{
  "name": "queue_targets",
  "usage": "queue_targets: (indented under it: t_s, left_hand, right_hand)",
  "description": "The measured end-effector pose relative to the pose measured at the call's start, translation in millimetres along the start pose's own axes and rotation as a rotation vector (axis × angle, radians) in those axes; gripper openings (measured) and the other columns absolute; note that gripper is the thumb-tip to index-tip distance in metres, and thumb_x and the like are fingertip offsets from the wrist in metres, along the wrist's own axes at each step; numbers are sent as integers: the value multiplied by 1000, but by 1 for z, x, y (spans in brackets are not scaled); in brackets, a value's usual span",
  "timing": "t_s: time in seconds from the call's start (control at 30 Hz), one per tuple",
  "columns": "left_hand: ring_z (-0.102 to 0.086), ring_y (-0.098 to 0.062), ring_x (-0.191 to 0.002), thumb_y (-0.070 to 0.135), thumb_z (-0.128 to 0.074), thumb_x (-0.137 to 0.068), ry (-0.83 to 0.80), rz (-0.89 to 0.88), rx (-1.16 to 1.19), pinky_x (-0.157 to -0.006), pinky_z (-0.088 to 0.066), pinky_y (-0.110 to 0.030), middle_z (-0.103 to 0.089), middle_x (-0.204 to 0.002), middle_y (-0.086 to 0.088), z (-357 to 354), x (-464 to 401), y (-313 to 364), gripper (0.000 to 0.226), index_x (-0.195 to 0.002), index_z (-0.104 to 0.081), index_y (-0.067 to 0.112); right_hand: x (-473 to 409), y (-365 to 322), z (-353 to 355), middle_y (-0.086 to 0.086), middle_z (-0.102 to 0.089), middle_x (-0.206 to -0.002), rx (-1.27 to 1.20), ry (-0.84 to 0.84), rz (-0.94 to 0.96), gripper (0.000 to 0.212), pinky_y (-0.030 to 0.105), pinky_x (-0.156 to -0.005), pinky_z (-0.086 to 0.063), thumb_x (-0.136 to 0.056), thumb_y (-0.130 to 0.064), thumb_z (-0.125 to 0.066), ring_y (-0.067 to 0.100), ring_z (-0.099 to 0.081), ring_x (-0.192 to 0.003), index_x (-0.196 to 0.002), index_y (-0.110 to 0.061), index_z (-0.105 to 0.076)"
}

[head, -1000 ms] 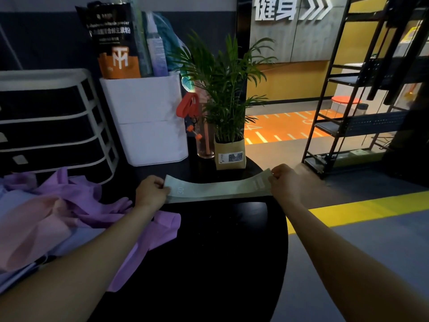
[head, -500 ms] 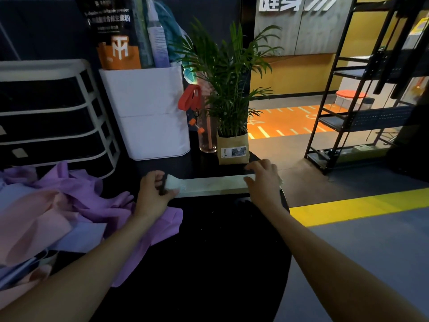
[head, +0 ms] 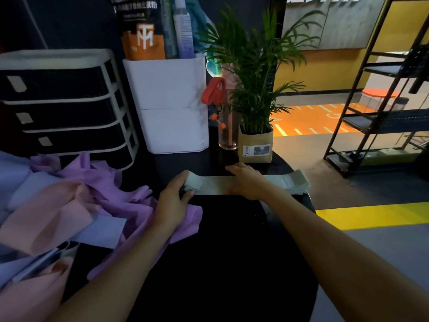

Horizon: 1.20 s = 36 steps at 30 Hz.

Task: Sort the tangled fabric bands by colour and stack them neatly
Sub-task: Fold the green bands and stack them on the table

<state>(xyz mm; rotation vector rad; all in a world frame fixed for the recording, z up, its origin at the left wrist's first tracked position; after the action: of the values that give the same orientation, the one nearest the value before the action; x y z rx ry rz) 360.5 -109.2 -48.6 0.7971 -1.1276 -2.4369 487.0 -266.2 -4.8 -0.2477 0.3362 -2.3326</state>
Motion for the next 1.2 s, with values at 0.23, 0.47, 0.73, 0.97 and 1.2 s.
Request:
queue_targets:
  t_s: [0.23, 0.47, 0.73, 0.97, 1.2]
  left_hand:
    - [-47, -18, -127, -13, -53, -85, 53, -23, -38, -104, -24, -11, -53, -135, -8, 0, 1, 0, 44, -126, -57, 4]
    - [-46, -18, -128, -6, -53, -88, 37, 46, -45, -94, -21, -2, -48, -140, -6, 1, 2, 3, 52, -137, -45, 11]
    - [-51, -17, -122, -5, -51, -90, 7, 92, -66, -89, -21, 0, -55, -134, -9, 0, 2, 3, 48, -135, -49, 11]
    - [-52, -17, -122, -5, -49, -91, 1, 87, -65, -92, -24, -3, -56, -134, -6, 1, 2, 1, 47, -135, -50, 13]
    - [-48, -13, -123, -11, -47, -87, -20, 77, -54, -91, -23, -2, -53, -136, -6, 3, 4, 8, 52, -135, -49, 11]
  right_hand:
    - [-4, -1, -2, 4, -36, -144, 21, -92, 39, 73, 44, -110, -29, -82, -45, -65, 26, -35, -132, -143, -22, -34]
    - [-5, -4, -3, 3, -36, -143, 8, -72, 58, 69, 44, -109, -29, -82, -41, -66, 25, -35, -130, -141, -24, -36]
    - [-7, -3, -5, 2, -36, -142, 20, -66, 44, 70, 45, -107, -28, -81, -42, -66, 25, -35, -130, -142, -25, -35]
    - [-5, -3, -5, 2, -36, -142, 4, -68, 42, 69, 45, -109, -28, -82, -41, -66, 25, -34, -130, -142, -25, -36]
    - [5, -15, -1, 2, -35, -145, 34, -8, 22, 71, 42, -109, -26, -81, -40, -68, 26, -33, -132, -142, -25, -34]
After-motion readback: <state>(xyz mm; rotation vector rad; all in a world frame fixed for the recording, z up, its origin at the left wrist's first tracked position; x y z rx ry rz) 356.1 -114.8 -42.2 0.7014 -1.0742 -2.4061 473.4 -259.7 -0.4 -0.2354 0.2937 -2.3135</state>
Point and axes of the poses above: each hand's wrist, its own x-axis away from the middle knuckle, its own z-axis out of the back of the hand, y = z × x, the point moved 2 cm from there along -x, towards the middle knuckle
